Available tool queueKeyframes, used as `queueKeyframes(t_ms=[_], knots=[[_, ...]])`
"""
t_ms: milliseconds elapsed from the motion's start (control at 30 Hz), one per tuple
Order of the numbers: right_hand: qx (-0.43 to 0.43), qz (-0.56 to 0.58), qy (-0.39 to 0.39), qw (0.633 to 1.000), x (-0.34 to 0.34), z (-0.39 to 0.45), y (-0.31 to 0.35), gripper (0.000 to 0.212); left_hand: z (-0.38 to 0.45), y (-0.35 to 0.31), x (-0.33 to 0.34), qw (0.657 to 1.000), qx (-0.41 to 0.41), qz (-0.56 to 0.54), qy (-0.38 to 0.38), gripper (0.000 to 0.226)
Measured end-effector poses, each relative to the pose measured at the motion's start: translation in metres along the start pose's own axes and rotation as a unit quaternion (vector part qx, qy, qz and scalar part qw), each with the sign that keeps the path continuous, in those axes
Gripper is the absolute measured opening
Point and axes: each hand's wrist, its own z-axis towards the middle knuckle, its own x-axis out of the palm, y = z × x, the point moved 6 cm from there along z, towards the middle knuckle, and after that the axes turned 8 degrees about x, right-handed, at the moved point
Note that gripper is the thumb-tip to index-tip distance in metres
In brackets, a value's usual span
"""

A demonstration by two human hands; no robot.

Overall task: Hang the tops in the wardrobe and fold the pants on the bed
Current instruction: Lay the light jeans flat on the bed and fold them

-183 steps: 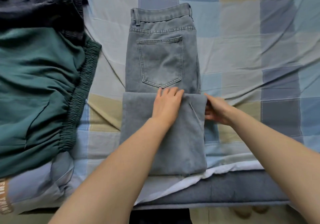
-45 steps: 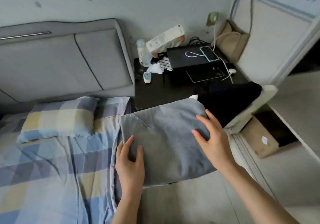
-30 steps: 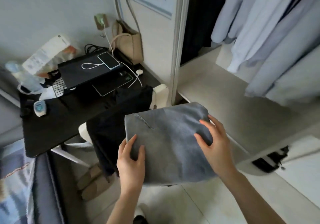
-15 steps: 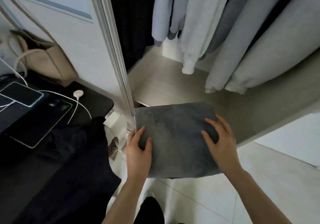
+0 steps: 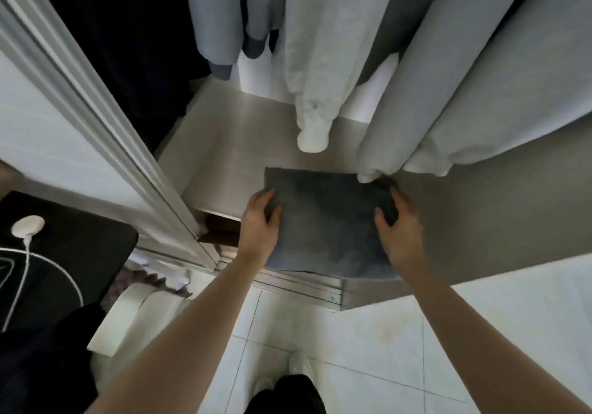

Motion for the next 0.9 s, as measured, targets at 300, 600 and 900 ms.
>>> queueKeyframes(t_ms=[300,600,900], knots=[[-0.024,-0.269,0.150,0.951,0.113,0.060,-0.090,0.076,0.046,0.107,0.115,0.866,0.113,0.390,0.292,0.090],[-0.114,-0.473,0.169,0.857,0.155,0.049,-0.133,0.093,0.038,0.128,0.144,0.819,0.191,0.471,0.266,0.067],[-0.085,-0.467,0.071,0.877,0.127,0.096,-0.127,0.072,0.086,0.103,0.180,0.806,0.218,0.476,0.274,0.060]])
